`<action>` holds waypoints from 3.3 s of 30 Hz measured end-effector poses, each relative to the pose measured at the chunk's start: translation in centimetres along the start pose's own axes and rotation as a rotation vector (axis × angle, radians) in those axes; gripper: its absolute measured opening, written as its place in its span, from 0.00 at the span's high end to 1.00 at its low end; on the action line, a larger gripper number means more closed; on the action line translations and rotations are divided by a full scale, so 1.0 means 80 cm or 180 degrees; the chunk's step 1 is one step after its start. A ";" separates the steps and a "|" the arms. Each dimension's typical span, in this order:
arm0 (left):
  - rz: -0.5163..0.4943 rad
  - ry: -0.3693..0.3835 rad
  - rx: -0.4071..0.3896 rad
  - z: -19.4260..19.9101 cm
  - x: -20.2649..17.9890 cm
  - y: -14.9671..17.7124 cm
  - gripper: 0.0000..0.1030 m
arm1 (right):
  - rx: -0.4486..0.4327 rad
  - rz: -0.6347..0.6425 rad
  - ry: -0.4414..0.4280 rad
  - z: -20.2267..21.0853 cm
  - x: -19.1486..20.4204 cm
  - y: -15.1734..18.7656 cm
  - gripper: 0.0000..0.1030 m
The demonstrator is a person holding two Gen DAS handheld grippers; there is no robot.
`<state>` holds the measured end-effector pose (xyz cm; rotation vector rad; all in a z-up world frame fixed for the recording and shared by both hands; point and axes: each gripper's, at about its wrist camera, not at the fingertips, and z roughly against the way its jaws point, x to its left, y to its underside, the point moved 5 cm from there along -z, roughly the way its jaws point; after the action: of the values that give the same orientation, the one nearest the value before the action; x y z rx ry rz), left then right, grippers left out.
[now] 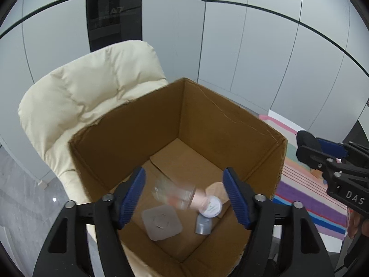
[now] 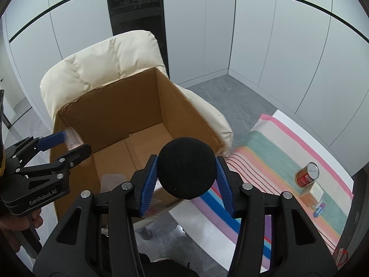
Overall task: Organize objects
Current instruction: 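Carry the bottle with the left tool to the cardboard box while the right tool carries the sponge, then open both tools to drop the bottle and sponge into the cardboard box, then move both tools back over the table toward the remaining items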
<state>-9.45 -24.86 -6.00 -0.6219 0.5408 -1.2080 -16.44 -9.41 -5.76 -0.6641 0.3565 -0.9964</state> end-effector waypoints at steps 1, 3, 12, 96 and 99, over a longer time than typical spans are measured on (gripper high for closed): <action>0.0032 0.0001 -0.0044 0.004 0.005 -0.001 0.10 | 0.0002 0.0017 -0.0010 -0.001 0.004 -0.001 0.50; 0.0169 0.0004 -0.0146 0.013 0.020 -0.004 0.00 | 0.0003 0.0047 -0.0031 -0.005 0.013 -0.003 0.50; 0.0476 -0.0198 -0.0084 0.024 0.085 0.001 0.00 | 0.0005 0.0184 -0.0128 -0.014 0.057 -0.012 0.50; -0.0456 0.0647 0.0025 -0.021 -0.238 -0.024 0.00 | -0.0159 -0.0775 0.0862 0.102 -0.231 0.089 0.00; -0.0553 0.0714 0.0016 -0.019 -0.265 -0.021 0.00 | -0.0190 -0.0910 0.0924 0.118 -0.257 0.101 0.00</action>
<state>-17.34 -5.08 -4.79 -0.5403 0.6823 -1.4534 -16.36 14.55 -4.40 -0.6356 0.5579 -1.3653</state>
